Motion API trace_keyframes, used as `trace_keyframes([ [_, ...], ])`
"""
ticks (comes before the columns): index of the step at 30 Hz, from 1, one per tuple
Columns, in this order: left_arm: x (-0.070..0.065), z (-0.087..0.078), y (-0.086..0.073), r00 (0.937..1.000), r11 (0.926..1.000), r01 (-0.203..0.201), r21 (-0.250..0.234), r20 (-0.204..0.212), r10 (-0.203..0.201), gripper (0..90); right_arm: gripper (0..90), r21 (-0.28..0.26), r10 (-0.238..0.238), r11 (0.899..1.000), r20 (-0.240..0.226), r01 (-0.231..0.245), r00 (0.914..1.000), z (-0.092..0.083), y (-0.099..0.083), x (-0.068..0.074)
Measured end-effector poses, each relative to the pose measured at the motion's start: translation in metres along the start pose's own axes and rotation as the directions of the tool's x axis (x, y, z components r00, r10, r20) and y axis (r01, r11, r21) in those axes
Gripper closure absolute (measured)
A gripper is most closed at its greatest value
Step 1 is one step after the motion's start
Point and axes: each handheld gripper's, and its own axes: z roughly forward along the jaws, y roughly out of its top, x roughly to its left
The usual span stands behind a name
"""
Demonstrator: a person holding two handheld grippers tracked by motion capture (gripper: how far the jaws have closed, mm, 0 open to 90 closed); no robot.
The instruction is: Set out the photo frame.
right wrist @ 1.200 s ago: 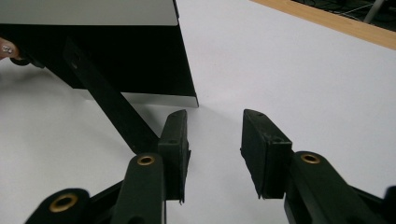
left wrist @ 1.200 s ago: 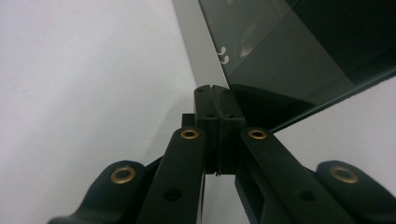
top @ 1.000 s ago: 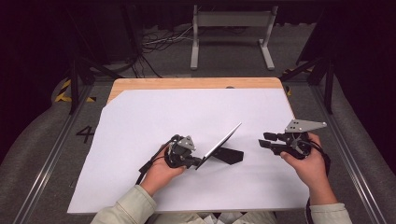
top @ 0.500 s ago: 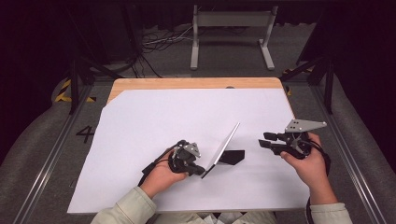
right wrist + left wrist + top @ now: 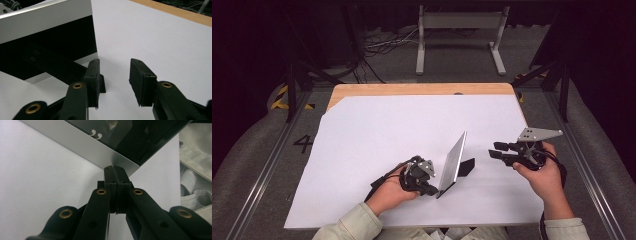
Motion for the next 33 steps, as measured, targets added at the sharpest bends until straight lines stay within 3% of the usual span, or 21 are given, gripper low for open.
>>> trace_keyframes([
  [10, -0.006, 0.009, 0.011, 0.9988, 0.9992, -0.039, 0.011, 0.029, 0.038, 90.0, 61.1, -0.003, 0.012, 1.000, -0.009, -0.012, 0.9999, -0.003, -0.001, 0.002],
  [26, -0.012, 0.023, 0.027, 0.9919, 0.9942, -0.107, 0.008, 0.069, 0.106, 90.0, 61.0, -0.007, 0.046, 0.999, 0.023, -0.046, 0.9987, -0.018, -0.012, 0.001],
  [33, -0.015, 0.031, 0.035, 0.9908, 0.9939, -0.110, -0.006, 0.079, 0.110, 90.0, 61.8, -0.006, 0.050, 0.999, 0.023, -0.050, 0.9985, -0.020, -0.013, 0.000],
])
